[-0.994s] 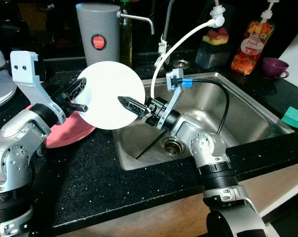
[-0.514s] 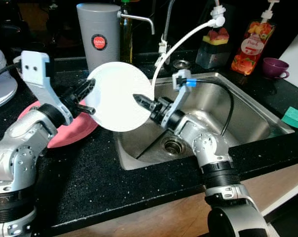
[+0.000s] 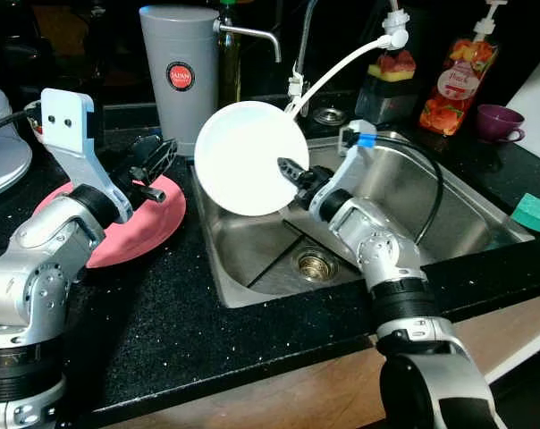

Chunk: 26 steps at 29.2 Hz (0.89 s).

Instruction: Kitchen organization

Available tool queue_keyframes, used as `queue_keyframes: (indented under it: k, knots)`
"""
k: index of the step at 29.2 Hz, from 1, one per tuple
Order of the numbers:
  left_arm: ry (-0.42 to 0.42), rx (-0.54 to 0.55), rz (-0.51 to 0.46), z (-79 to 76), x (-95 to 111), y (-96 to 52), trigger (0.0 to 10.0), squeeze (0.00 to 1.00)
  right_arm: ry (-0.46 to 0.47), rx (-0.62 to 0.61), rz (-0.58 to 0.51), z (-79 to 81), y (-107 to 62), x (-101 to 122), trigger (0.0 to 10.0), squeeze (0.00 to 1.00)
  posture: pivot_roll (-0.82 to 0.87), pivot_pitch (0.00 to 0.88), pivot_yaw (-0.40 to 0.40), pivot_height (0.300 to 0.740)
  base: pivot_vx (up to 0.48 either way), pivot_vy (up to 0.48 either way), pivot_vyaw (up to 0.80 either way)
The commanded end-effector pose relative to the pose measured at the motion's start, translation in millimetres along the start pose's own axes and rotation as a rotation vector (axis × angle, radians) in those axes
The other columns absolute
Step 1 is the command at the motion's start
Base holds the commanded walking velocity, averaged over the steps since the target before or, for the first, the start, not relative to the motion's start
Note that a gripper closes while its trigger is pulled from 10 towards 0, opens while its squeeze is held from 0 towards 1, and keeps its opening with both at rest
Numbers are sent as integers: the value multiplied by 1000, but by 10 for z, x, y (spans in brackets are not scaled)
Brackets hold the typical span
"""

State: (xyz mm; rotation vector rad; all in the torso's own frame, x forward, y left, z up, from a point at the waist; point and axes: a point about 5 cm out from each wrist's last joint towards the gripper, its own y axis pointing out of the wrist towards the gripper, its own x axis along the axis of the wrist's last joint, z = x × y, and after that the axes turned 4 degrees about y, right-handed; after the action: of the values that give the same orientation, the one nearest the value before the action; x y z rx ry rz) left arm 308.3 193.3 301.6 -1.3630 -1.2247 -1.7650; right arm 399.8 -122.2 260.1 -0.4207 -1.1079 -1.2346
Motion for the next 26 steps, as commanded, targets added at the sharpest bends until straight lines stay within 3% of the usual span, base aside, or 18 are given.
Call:
queue_keyframes:
  k: [1, 4, 5, 8, 10, 12, 14, 15, 16, 19, 20, 26]
  knots:
    - [12, 49, -49, 56, 69, 7, 10000, 0, -15, -102, -40, -135, -11, 72, 0, 0, 23, 65, -11, 740, 0, 0, 0]
    - [19, 80, -74, 95, 104, 7, 10000, 0, -25, -175, -56, -226, -26, 100, 0, 0, 23, 65, -11, 740, 0, 0, 0]
    - [46, 150, -100, 186, 148, 0, 10000, 0, -90, -337, -87, -431, -91, 166, 0, 0, 24, 65, -14, 740, 0, 0, 0]
    - [67, 173, -98, 220, 149, -3, 10000, 0, -144, -420, -106, -530, -137, 201, 0, 0, 24, 65, -14, 740, 0, 0, 0]
    - [95, 105, -51, 146, 75, 12, 10000, 0, -294, -449, -108, -563, -167, 229, 0, 0, 24, 65, -16, 740, 0, 0, 0]
    - [115, -29, 13, -31, -46, 37, 10000, 0, -452, -421, -85, -526, -155, 195, 0, 0, 24, 65, -16, 740, 0, 0, 0]
    - [106, -168, 79, -222, -165, 39, 10000, 0, -561, -376, -61, -468, -134, 141, 3608, 0, 24, 66, -17, 740, 0, 0, 0]
    - [110, -231, 109, -311, -221, 34, 10000, 0, -600, -356, -52, -440, -125, 113, 4902, 0, 25, 66, -17, 740, 0, 0, 0]
    - [106, -291, 155, -409, -301, 34, 10000, 0, -658, -330, -36, -403, -112, 74, 9647, 0, 24, 66, -17, 740, 0, 0, 0]
    - [103, -325, 184, -468, -353, 32, 10000, 0, -695, -314, -26, -380, -104, 48, 9647, 0, 24, 66, -17, 740, 0, 0, 0]
    - [132, -364, 239, -547, -465, 50, 10000, 0, -766, -284, -7, -336, -79, -15, 10000, 0, 21, 66, -16, 740, 0, 0, 0]
    - [163, -415, 347, -593, -642, 47, 10000, 0, -915, -201, 103, -306, -64, -178, 10000, 0, 21, 66, -14, 740, 0, 0, 0]
